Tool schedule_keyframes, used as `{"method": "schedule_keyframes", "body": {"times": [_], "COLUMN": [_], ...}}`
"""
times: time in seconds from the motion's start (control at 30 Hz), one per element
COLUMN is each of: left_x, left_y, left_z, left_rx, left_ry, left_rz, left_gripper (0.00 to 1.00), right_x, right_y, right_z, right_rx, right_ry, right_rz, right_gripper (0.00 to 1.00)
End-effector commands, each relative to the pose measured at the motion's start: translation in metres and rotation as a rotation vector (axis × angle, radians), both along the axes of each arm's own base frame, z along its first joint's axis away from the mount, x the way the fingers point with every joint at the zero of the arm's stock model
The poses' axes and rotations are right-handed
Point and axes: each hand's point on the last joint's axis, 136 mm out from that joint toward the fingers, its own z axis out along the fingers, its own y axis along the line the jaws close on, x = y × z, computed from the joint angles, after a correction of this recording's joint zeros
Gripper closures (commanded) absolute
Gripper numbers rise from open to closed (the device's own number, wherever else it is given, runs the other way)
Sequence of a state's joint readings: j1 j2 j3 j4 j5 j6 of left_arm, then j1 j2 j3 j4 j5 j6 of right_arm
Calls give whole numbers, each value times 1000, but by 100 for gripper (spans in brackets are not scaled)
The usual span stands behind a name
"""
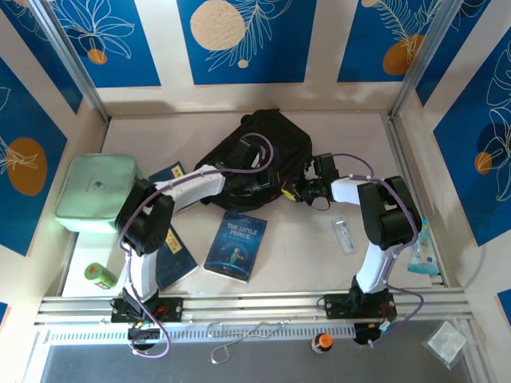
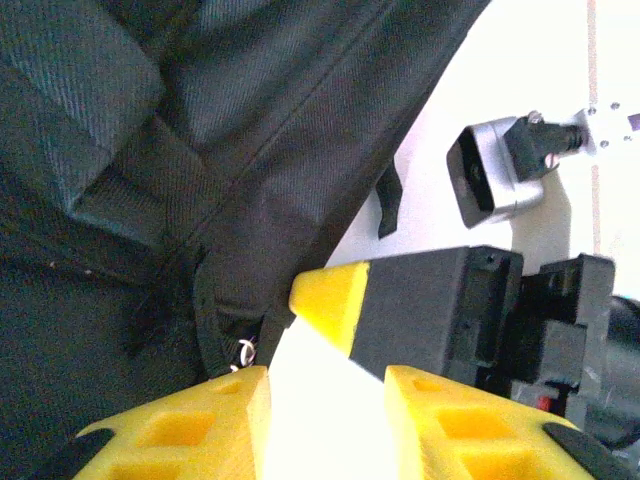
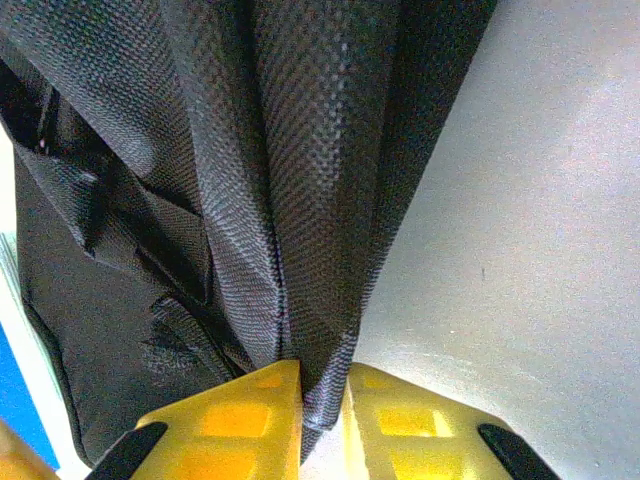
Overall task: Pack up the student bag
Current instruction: Unzip the student bag at the top-center of the table.
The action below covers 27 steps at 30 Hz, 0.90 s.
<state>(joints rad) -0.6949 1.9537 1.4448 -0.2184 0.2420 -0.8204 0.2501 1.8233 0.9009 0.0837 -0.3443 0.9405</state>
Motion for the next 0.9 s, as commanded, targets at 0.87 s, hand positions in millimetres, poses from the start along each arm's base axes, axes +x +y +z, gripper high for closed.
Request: {"method": "schedule_keyframes", "body": {"times": [0.87], "left_x": [26], "left_y": [-10], "left_z": [-54], "left_rx": [350], "left_ry": [-52], "left_rz": [-180], "left_gripper": [73], "right_x": [-25], "right_y": [3], "right_z": [-28], "right_rx": [-20], "right_ry": [110], "right_rz": [4], "right_gripper": [84]}}
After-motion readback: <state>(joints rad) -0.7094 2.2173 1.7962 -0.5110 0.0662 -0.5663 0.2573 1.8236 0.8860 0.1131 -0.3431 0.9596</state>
